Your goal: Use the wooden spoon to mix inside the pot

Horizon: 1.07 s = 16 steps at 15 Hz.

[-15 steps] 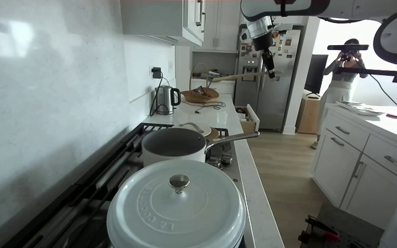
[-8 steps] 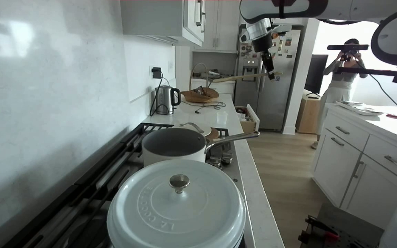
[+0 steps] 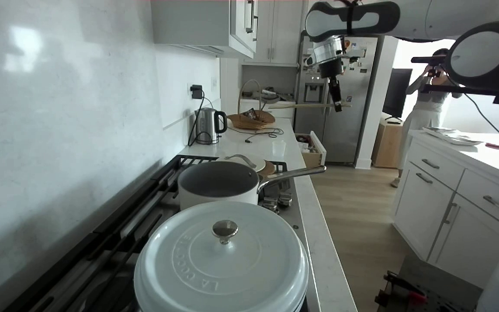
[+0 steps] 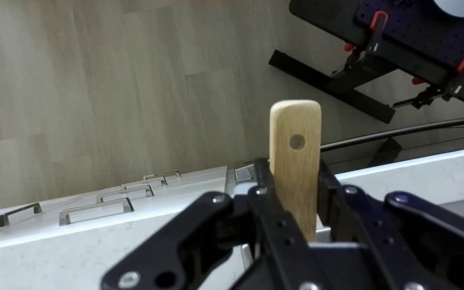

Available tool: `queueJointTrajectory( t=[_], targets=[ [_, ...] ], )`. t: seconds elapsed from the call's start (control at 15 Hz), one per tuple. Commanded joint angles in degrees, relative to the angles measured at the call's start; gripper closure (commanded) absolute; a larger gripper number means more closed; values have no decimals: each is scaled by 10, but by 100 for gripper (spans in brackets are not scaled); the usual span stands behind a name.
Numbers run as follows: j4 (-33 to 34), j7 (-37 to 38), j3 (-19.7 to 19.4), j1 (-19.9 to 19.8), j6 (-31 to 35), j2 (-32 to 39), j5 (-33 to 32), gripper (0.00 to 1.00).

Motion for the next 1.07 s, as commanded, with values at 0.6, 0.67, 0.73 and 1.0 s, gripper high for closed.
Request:
queueJointTrajectory(
  t=[0.6, 0.67, 0.73, 1.0],
  targets=[
    [-10, -140, 2, -73, 78, 39, 41, 93],
    [-17, -138, 2, -75, 91, 41, 45, 93],
    [-23, -137, 3, -76, 101, 43, 47, 93],
    [-58, -124, 4, -71, 152, 51, 55, 93]
  ],
)
